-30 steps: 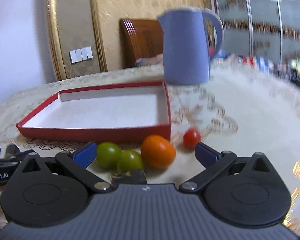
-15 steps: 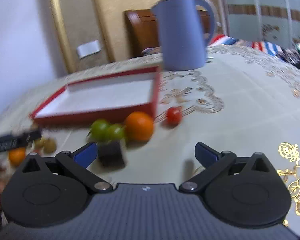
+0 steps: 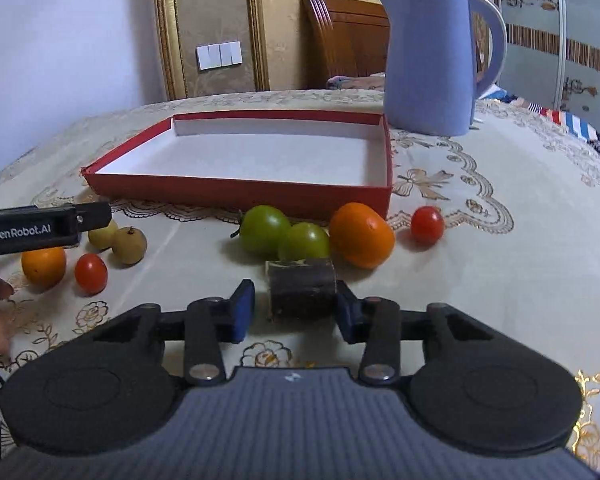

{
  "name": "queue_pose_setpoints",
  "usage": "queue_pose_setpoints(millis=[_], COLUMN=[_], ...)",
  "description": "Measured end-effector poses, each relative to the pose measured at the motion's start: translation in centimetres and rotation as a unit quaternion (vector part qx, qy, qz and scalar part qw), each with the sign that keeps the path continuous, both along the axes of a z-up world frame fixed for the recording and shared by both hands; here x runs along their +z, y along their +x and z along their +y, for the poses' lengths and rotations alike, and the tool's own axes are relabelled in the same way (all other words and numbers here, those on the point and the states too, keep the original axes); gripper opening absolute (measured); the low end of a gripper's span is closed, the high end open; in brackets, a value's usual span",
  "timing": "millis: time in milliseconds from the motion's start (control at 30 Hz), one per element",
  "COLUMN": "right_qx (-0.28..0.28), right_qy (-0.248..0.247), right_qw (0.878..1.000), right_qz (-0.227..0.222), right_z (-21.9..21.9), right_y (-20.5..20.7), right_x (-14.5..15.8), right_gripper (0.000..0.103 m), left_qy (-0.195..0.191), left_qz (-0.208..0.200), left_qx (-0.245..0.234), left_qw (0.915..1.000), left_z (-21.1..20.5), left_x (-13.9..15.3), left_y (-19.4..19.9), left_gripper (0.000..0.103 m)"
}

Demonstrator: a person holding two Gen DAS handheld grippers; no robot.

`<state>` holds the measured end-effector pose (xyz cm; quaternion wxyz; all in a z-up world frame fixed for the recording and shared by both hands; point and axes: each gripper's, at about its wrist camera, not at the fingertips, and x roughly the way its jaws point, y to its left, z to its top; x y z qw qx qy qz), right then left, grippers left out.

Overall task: Organize fruits
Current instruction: 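Lift the black cylinder with the right gripper while the left gripper grasps the mandarin orange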

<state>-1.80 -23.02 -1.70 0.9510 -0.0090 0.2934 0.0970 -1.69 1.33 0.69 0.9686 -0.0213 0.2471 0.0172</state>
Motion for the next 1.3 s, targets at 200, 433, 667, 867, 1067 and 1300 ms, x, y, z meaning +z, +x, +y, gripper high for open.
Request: queue_pose_setpoints(millis=[200,433,667,867,1067,1300], right_qx=[0.0,0.0,-0.001,-0.001,-0.001,-0.001], right_qy=[0.026,0.044,0.048,0.049,0.051,0.05], right_qw=[1.0,0.999,0.999,0.999,0.999,0.999], right_qz=[-0.004,-0.005,-0.006,-0.006,-0.006,-0.007], right_z=[-0.8,-1.2,-1.3,-1.3,-1.3,-1.3], right_y=[0.0,0.0,0.0,0.0,0.0,0.0], right_x=[-0.1,-0.1,-0.1,-0.1,-0.1,-0.2], right_gripper=[0.033,0.033,0.033,0.033,0.033,0.033], left_qy=[-0.017,-0.006,0.072,0.023,-0.005,0.012], left_qz=[-0.006,-0.019,-0.031,-0.002,0.03,0.052], left_qx=[0.012,-0.023,-0.025,-0.008,-0.007,-0.012], left_qw=[0.9998,0.9995,0.9966,0.9997,0.9995,0.9985], left_z=[1.3,0.1,-1.4,0.7,1.3,0.8], left_x=[0.2,1.1,0.5,0.6,0.2,-0.6], left_y=[-1.2,-4.8,-6.6,-5.5,-4.0,-3.4], left_gripper=[0.103,0.103,0.103,0.103,0.102,0.066])
